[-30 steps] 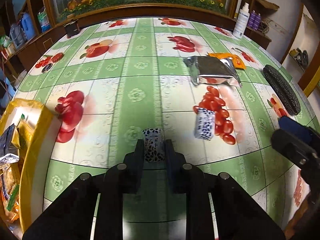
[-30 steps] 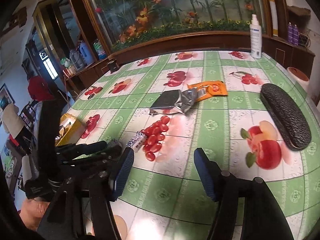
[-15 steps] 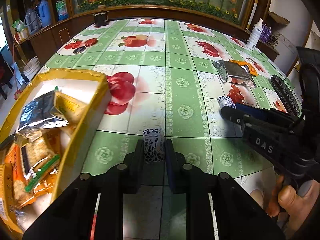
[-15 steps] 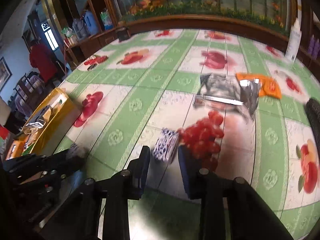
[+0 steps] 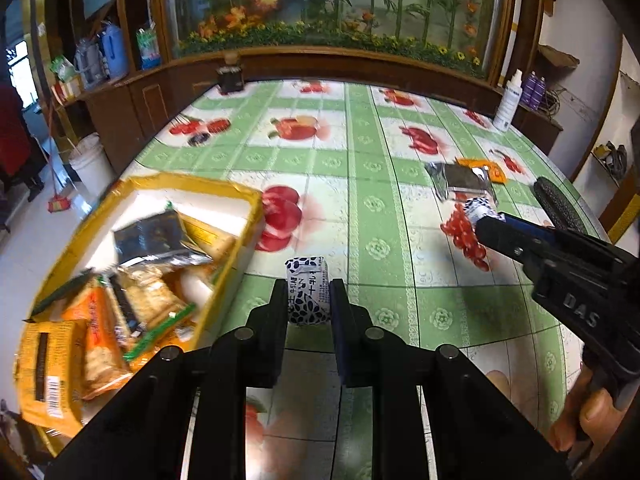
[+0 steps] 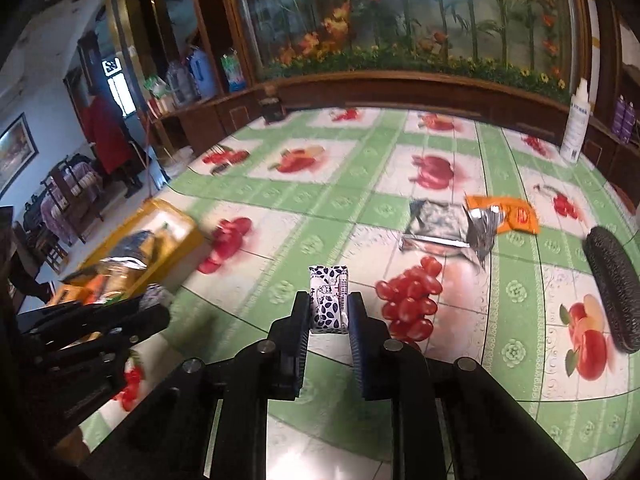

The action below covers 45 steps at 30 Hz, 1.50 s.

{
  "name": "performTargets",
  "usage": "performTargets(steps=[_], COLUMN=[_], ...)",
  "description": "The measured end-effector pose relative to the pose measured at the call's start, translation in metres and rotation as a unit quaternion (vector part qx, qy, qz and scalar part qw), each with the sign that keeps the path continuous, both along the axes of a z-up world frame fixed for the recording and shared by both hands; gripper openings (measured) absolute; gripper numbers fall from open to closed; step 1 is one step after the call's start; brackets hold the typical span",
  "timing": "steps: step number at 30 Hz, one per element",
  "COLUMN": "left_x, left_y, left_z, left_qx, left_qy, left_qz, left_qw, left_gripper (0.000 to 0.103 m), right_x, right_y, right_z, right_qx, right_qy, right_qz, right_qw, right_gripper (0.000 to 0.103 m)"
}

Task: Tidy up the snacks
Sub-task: 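Grasp a blue-white candy with left gripper while right gripper grasps another blue-white candy, then carry the candy with left gripper over the foam box while right gripper carries its candy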

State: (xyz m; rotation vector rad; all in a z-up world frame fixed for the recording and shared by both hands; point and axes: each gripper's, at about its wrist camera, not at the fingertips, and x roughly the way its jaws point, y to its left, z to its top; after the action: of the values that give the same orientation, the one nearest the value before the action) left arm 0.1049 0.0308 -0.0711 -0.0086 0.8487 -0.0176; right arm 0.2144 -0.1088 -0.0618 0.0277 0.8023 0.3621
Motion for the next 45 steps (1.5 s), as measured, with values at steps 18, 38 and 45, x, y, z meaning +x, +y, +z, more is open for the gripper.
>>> performTargets(steps=[18,38,45], left_x=[-0.038,-0.051,-0.053], left_y=[0.035,0.093,0.114], left_z=[0.040,0.040,0.035], left_qx=[0.040,0.032,0.027], left_qy=[-0.078,-0.092,-0.088], left_qz=[0.061,0.122,0.142], left_qw=[0.9943,0.9878,0.9856], left_gripper=[0.017,0.018,0.018], right_x=[-0.055,-0.059,-0.057], right_y=[0.065,0.124,0.145], right_z=[0.064,0.057,0.048], right_qx=[-0.007,-0.024,-0.029], right_qy=[-0.077,-0.073,-0.062], right_qz=[0.071,0.123,0.147], right_qw=[0.995,0.989,0.987], right_gripper=[0.019,0.020,0.020])
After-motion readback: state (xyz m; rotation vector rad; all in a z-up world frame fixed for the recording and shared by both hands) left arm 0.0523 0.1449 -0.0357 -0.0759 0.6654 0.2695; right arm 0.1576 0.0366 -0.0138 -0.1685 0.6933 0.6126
